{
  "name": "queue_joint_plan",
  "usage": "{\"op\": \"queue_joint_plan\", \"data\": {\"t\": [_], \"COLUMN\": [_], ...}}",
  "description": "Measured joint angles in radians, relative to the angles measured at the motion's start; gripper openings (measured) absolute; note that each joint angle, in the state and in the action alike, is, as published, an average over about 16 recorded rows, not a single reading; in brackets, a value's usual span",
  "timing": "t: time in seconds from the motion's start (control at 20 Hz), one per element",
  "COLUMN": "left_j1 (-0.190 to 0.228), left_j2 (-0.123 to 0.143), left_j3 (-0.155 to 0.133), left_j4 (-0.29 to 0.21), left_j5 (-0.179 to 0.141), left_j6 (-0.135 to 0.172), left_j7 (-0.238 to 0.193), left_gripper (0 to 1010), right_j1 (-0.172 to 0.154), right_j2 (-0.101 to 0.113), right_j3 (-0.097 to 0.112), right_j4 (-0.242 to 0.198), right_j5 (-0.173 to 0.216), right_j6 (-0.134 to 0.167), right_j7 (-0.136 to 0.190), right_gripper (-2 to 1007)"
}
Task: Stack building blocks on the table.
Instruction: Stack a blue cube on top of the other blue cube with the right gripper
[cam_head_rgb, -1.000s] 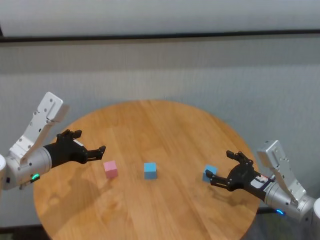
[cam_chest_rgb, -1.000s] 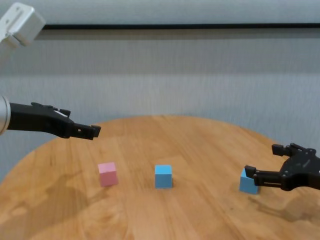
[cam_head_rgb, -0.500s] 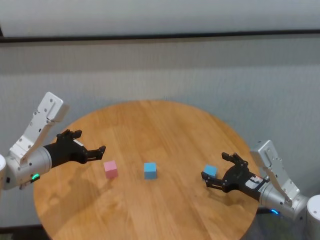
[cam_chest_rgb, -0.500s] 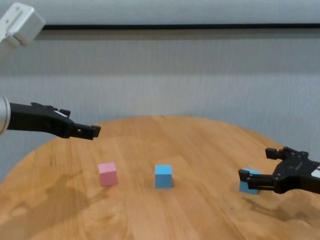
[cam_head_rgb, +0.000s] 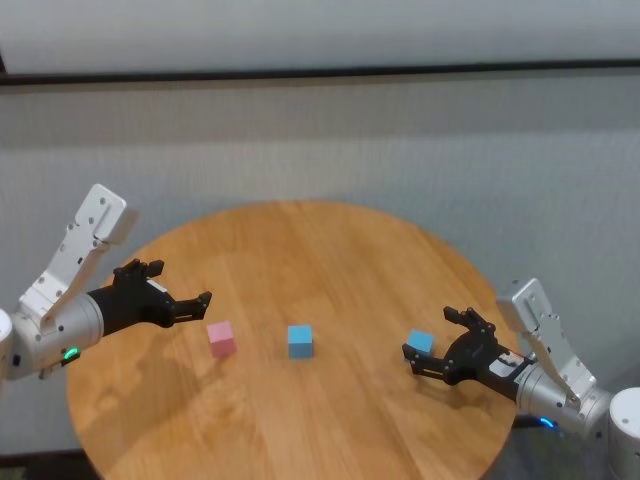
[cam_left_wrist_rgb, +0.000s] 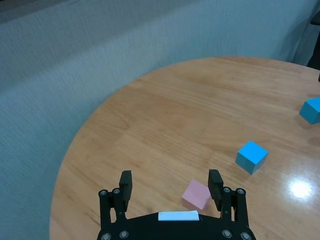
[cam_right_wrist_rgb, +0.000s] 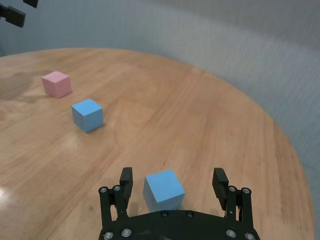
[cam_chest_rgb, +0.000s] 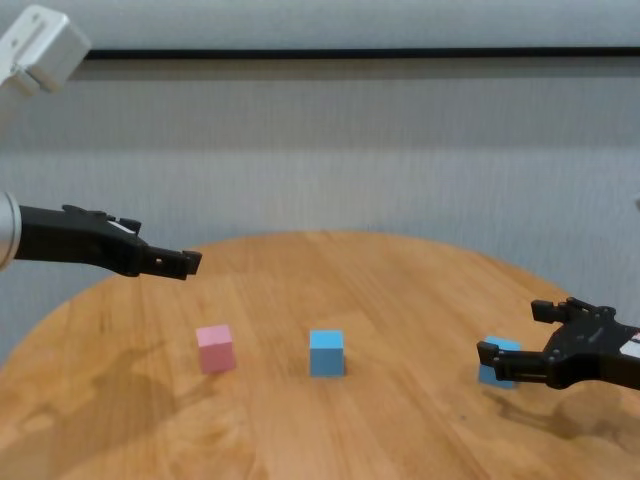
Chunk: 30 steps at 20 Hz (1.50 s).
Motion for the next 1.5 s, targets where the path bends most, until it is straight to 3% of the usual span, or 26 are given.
{"op": "queue_joint_plan", "data": {"t": [1.5], "left_j1": [0.0], "left_j2": [0.0], "left_j3": [0.0], "left_j4": [0.0], "left_j5": [0.0], "left_j6": [0.0], "left_j7": [0.0], "left_gripper": [1000], "right_j1": [0.039], "right_j2": [-0.059], "right_j3": [0.039], "right_j4": [0.065], "right_j5": [-0.047], "right_j6": [0.109], "right_j7": [0.022], "right_gripper": [1005]}}
